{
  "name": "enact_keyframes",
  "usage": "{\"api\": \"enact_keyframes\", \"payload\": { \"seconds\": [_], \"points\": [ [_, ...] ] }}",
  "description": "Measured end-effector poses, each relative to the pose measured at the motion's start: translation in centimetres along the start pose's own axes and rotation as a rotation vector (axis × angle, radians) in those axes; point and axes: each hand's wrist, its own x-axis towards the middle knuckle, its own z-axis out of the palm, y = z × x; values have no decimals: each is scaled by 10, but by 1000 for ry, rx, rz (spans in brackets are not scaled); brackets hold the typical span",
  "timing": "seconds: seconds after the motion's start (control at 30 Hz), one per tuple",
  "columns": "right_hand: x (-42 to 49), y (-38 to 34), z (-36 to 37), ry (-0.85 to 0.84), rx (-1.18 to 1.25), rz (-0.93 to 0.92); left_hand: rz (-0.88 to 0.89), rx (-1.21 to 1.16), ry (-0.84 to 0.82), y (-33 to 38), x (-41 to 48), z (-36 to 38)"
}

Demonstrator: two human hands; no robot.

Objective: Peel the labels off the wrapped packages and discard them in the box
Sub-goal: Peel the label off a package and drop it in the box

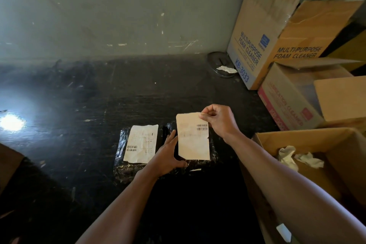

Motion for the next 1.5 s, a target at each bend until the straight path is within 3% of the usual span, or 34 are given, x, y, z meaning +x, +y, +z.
{"api": "enact_keyframes", "payload": {
  "seconds": [0.27,0.53,1.0,1.1,1.3,1.5],
  "points": [
    [-1,-38,-59,177,-24,-167,-12,82,45,5,-5,5],
    [-36,-1,-97,324,3,-41,-44,200,89,13,-8,9],
    [-115,53,-187,561,102,89,-107,542,-9,45,1,10],
    [-127,62,-201,613,52,124,-12,515,13,77,-5,28],
    [-158,89,-229,685,-61,177,241,168,4,163,-21,88],
    [-189,123,-241,706,-93,295,442,346,-91,206,-45,146]
  ]
}}
